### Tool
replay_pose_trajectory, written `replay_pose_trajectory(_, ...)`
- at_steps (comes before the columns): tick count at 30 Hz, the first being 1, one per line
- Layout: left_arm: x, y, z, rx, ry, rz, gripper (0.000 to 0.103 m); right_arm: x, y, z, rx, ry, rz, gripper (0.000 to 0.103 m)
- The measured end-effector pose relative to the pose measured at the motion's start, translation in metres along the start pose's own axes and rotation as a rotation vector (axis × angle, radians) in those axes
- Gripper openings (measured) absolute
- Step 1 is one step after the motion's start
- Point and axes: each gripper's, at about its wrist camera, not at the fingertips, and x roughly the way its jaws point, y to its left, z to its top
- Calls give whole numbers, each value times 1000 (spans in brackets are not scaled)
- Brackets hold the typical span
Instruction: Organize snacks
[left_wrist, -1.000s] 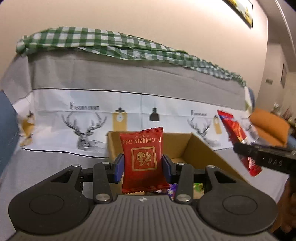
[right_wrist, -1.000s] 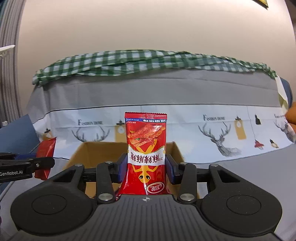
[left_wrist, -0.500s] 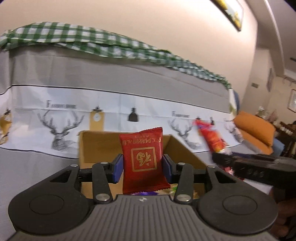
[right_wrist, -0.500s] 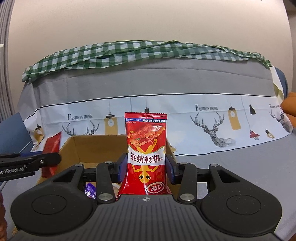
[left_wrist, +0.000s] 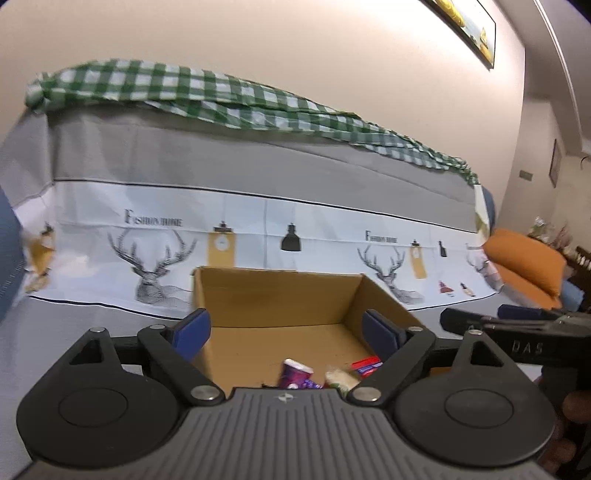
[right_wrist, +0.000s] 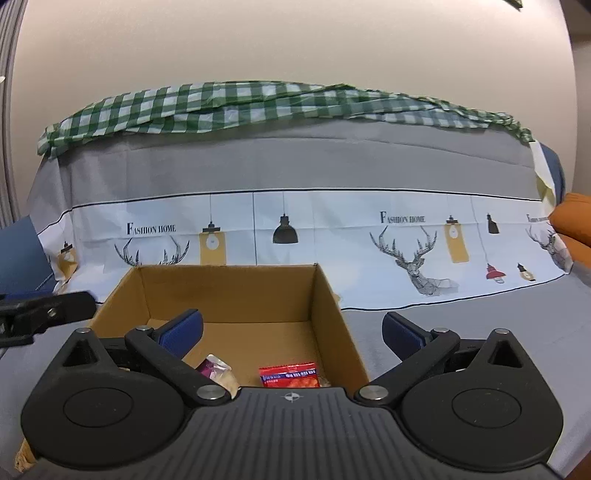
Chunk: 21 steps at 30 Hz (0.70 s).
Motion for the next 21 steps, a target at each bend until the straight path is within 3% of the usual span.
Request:
replay_pose_trajectory(4, -22, -1, -3, 10, -7, 51, 92, -9, -1, -2, 13, -1, -20, 102)
replay_pose_trajectory(9, -52, 5, -15, -74, 70, 91, 93, -34, -8, -9, 37, -14, 20, 102)
replay_pose_trajectory(11, -62, 4, -23, -89, 106, 105, 103, -46, -13, -17, 65, -2, 41, 102)
replay_pose_trajectory(16, -86, -10, -44, -30, 166, 183, 103, -78, -16, -44, 84, 53, 82, 102)
replay_pose_trajectory(21, -94, -17, -58, -18, 231, 173, 103, -103, -6, -65, 63, 43, 80, 102)
